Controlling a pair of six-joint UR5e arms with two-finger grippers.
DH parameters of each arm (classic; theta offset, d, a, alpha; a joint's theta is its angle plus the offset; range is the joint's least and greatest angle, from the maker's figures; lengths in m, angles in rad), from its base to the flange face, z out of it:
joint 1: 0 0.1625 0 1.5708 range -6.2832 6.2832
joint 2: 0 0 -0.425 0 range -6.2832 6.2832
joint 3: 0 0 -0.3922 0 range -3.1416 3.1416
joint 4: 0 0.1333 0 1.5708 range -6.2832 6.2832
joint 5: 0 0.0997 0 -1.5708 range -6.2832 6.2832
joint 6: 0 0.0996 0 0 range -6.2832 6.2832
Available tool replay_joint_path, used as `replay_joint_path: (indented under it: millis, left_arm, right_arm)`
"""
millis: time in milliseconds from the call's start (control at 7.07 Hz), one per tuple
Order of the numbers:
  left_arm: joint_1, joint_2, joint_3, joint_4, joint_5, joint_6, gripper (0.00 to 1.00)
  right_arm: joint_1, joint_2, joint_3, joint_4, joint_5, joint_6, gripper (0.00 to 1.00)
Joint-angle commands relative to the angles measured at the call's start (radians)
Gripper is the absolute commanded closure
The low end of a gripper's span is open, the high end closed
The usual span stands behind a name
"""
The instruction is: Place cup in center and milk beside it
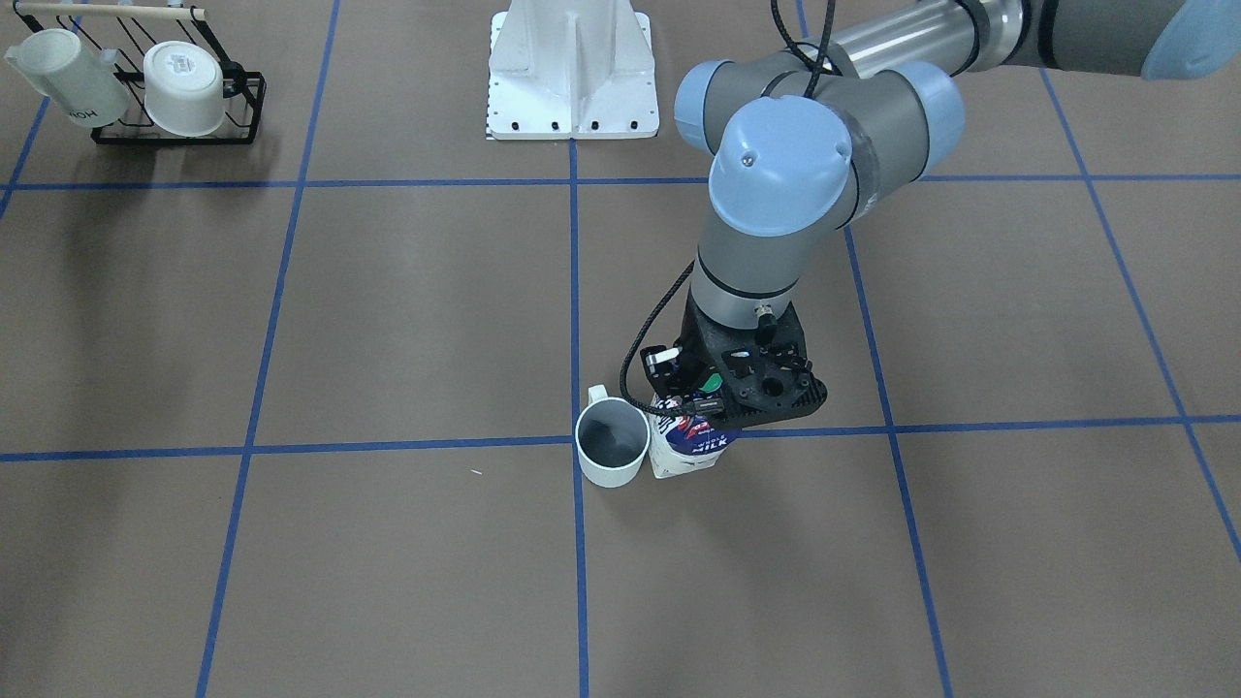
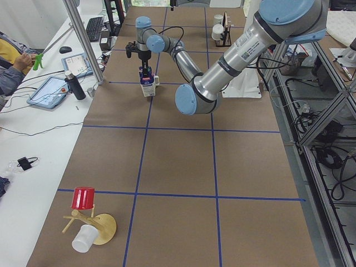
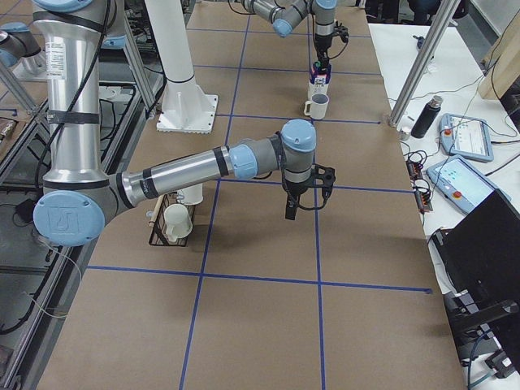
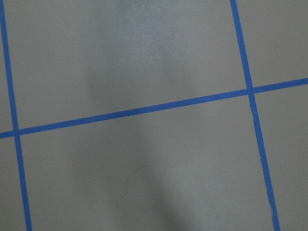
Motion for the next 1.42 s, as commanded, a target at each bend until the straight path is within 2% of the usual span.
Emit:
replay_joint_path:
  millis: [0,142,283,566,708,849,991,1132,1274]
  left_arm:
    - [0.003,0.028,-0.007,-0.054,0.0,0.003,0.02]
    - [-0.001,0.032,-0.031,-0.05,0.0,0.003,0.02]
    - [-0.033,0.055,-0.11,-0.027,-0.006,0.004,0.02]
    - [-0.095,0.248,-0.488,0.17,-0.009,0.106,0.02]
    - [-0.118,0.394,-0.618,0.194,-0.007,0.192,0.02]
    - [-0.159,0.554,-0.684,0.165,-0.012,0.342,0.02]
    - [-0.258,0.663,-0.694,0.118,-0.015,0.501,0.02]
    - [-0.333,0.813,-0.668,-0.009,-0.094,0.665,0.02]
    - [-0.472,0.907,-0.525,-0.195,-0.256,0.857,0.02]
  right_arm:
    - [0.0,0.0,-0.001,0.0,-0.001,0.0,0.0]
    - [0.0,0.001,-0.003,0.001,-0.001,0.0,0.0]
    - [0.0,0.001,-0.001,0.001,0.0,0.0,0.0]
    - [0.0,0.004,-0.004,0.001,-0.003,0.0,0.0]
    - [0.0,0.02,-0.003,0.001,-0.004,0.0,0.0]
    - [0.0,0.046,-0.001,0.001,-0.012,-0.001,0.0]
    - [0.0,0.061,0.0,0.003,-0.026,-0.003,0.0]
    - [-0.002,0.076,-0.001,0.003,-0.035,-0.003,0.0]
    - [-0.002,0.075,-0.003,0.003,-0.033,-0.041,0.0]
